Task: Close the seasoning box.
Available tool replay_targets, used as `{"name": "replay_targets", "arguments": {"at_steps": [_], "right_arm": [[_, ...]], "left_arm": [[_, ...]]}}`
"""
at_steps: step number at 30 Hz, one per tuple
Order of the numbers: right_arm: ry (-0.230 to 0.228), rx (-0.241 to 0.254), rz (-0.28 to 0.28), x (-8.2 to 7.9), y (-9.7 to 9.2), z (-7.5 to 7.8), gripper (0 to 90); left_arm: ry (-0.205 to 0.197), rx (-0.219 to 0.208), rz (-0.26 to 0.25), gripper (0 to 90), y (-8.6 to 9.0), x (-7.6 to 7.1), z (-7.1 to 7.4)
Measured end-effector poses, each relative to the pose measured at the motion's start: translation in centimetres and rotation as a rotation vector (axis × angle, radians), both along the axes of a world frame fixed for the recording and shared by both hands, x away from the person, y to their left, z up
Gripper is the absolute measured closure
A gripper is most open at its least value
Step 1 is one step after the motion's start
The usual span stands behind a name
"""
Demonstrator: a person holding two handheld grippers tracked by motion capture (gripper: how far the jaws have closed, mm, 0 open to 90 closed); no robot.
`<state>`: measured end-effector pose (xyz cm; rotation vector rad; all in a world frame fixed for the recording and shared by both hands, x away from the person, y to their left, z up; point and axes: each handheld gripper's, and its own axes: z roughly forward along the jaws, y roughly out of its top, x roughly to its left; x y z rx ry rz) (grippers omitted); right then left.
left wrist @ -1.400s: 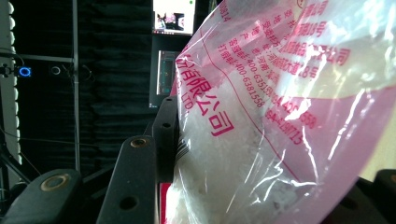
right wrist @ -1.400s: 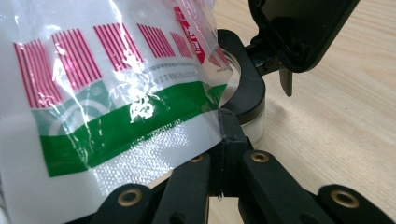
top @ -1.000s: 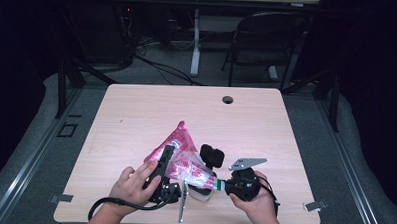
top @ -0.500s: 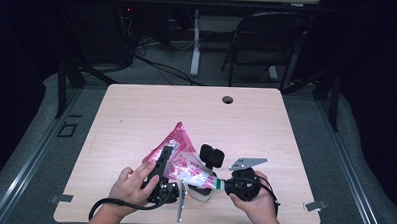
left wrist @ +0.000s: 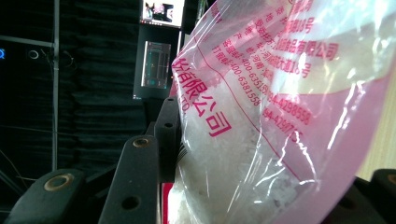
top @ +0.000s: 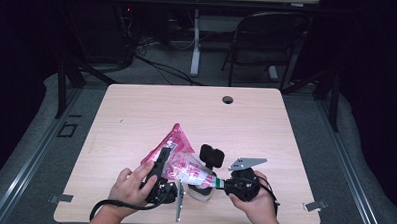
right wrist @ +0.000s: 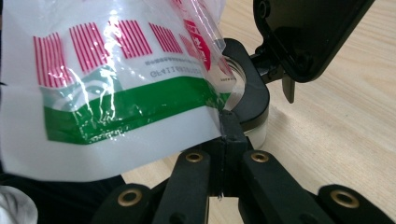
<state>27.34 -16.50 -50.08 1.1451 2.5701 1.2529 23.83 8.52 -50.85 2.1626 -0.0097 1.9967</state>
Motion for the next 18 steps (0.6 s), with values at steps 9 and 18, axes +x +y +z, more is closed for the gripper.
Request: {"name": "replay_targets", "arguments": {"at_steps": [9,18], "right_arm": [[-0.006,0.012,-0.002,-0.03,0.1,0.13,90.0],[-0.008,0.012,0.002,0.01,0.21,0.26,90.0]], "left_arm": [[0.012,-0.019,-0.001,63.7,0.17,0.1,-0.27],[0.03,-0.031,0.005,64.1,0.36,0.14,-0.53]]}}
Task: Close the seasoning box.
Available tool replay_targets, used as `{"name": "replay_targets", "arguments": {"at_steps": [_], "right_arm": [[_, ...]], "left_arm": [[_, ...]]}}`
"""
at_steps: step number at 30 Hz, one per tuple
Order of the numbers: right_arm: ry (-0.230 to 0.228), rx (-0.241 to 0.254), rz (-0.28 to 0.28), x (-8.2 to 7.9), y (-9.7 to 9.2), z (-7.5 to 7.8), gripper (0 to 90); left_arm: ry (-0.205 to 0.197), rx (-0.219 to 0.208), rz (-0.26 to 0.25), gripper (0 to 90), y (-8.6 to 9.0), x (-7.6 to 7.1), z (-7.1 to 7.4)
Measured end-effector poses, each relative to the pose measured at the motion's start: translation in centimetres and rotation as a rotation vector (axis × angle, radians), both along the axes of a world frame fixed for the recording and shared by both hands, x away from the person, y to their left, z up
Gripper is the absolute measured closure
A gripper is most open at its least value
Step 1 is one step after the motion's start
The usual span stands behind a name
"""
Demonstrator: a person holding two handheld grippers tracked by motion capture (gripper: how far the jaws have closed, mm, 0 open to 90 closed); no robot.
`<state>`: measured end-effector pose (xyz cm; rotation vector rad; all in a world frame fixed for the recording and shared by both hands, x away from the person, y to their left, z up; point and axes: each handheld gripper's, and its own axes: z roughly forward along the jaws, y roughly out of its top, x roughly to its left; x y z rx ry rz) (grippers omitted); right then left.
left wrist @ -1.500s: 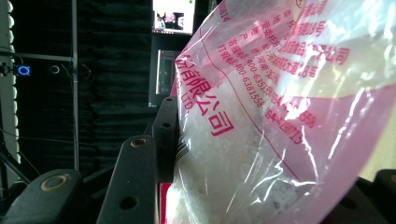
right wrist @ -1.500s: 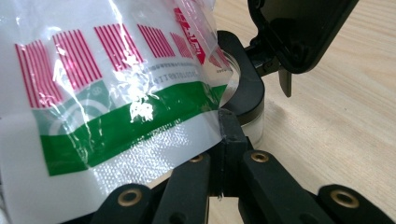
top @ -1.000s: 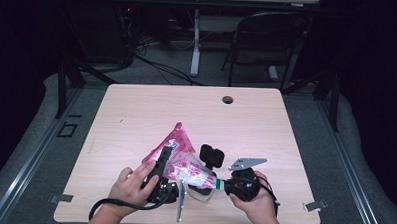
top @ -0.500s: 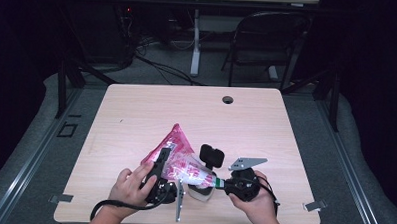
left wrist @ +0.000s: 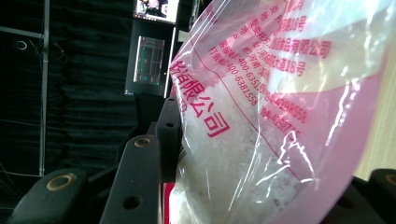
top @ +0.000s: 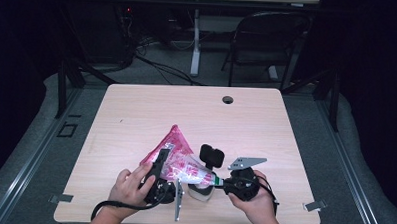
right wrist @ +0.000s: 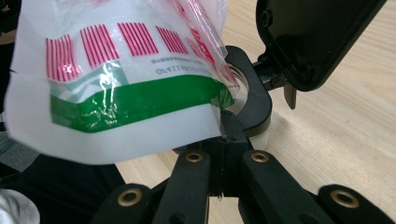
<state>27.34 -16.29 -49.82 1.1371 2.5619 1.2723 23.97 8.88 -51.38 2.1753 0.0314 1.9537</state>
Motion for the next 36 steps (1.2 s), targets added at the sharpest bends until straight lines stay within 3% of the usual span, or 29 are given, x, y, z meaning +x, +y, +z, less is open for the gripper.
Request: {"name": "replay_targets", "arguments": {"at_steps": [36], "right_arm": [[-0.03,0.014,0.001,-0.08,0.49,0.83,90.0]], "left_arm": [[0.056,-0.103,0.009,64.6,0.87,-0.01,-0.56]]}}
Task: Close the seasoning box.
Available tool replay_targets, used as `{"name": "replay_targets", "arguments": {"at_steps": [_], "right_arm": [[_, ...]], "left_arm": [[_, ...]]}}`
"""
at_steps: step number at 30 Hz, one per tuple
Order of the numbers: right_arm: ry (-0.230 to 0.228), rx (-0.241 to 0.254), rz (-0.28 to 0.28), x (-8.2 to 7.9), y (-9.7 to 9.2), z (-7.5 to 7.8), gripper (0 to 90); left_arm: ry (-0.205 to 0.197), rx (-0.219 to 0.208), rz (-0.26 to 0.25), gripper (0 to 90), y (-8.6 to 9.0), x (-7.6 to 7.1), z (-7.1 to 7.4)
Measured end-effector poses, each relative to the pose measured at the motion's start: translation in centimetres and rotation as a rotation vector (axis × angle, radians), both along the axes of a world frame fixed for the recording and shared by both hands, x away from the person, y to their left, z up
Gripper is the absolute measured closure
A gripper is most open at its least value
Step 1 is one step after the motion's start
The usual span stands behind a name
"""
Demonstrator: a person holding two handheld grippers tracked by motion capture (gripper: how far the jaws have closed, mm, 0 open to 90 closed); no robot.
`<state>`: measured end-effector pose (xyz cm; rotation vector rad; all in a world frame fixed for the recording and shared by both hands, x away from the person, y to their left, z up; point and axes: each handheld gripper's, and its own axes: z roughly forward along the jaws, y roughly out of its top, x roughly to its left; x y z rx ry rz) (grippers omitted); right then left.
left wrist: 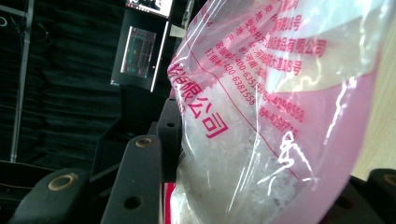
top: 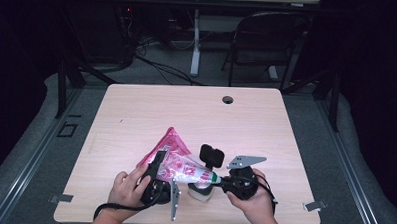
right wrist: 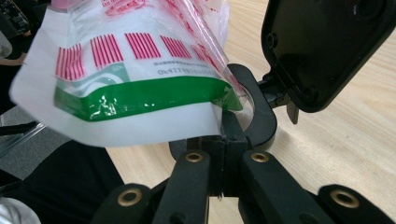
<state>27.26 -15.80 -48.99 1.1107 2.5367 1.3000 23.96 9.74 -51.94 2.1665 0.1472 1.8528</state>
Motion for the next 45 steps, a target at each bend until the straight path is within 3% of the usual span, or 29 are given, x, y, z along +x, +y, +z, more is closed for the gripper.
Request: {"name": "replay_targets", "arguments": {"at_steps": [5,10,21,38,45], "right_arm": [[-0.007,0.005,-0.004,0.0,0.1,0.1,90.0],[-0.019,0.014,-0.003,-0.1,0.2,0.5,90.0],[-0.043,0.021,0.014,-0.2,0.7,1.3,90.0],[-0.058,0.023,0.034,0.5,2.0,1.4,90.0],[-0.07,0.02,0.042,0.5,2.2,1.6,90.0]], "left_arm": [[0.022,-0.011,0.001,64.7,0.1,-0.1,-0.1],[0.068,-0.066,0.001,64.9,0.5,-0.2,-0.1],[0.112,-0.143,0.003,65.3,1.2,-0.6,-0.5],[0.23,-0.286,0.03,66.1,2.2,-0.7,-2.2],[0.242,-0.311,0.027,67.0,2.4,-0.7,-2.1]]}}
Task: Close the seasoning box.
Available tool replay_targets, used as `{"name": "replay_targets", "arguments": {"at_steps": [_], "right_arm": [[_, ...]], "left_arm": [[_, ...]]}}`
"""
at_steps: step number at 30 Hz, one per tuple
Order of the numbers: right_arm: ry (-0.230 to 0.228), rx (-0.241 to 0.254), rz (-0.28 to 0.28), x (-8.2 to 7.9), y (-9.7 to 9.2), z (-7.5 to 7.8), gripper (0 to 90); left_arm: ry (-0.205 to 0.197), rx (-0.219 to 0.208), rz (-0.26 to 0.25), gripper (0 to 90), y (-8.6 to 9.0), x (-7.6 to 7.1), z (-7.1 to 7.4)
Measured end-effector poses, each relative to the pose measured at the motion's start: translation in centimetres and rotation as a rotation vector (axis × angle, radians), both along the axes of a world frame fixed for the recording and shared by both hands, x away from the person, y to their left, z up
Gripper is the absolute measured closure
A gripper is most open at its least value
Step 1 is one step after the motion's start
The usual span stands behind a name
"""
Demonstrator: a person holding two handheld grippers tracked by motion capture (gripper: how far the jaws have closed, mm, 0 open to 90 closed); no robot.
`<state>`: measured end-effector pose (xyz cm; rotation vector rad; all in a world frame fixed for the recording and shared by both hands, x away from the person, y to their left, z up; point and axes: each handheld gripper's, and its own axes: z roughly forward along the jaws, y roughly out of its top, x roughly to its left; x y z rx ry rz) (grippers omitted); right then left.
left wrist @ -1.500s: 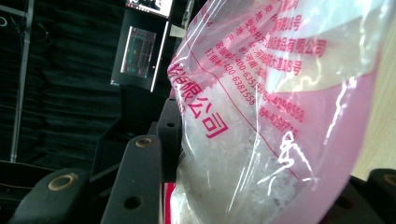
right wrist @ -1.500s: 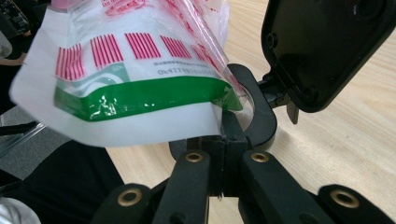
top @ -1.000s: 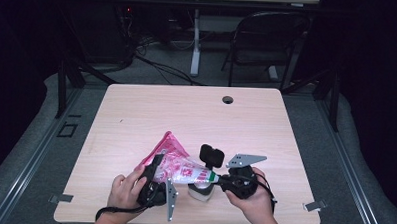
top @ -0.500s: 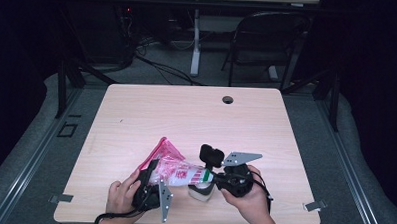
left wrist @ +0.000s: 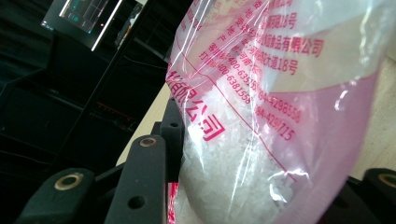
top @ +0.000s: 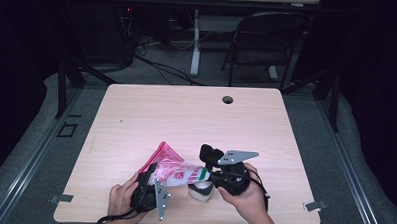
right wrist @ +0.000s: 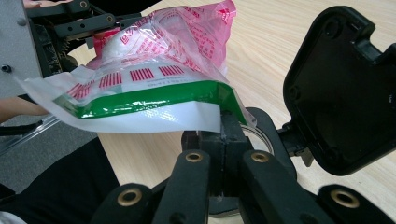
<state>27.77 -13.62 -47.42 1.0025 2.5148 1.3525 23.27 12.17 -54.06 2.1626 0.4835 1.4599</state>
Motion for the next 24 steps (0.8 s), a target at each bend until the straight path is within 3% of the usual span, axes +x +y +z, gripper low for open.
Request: {"name": "replay_targets", "arguments": {"at_steps": [3,6,11,24], "right_arm": [[-0.008,0.002,0.001,-0.05,-0.02,0.02,90.0],[-0.001,0.001,-0.007,0.02,-0.16,0.07,79.8],[-0.01,0.012,-0.022,0.08,-0.55,0.16,72.5],[-0.009,0.021,-0.021,-0.05,-0.73,0.21,65.2]], "left_arm": [[0.001,-0.002,-0.002,67.2,0.01,-0.01,0.01],[0.013,-0.014,0.01,67.5,0.18,0.13,0.03],[0.023,-0.032,0.016,67.6,0.5,0.29,0.14],[0.044,-0.046,0.004,67.7,0.22,0.44,-0.03]]}}
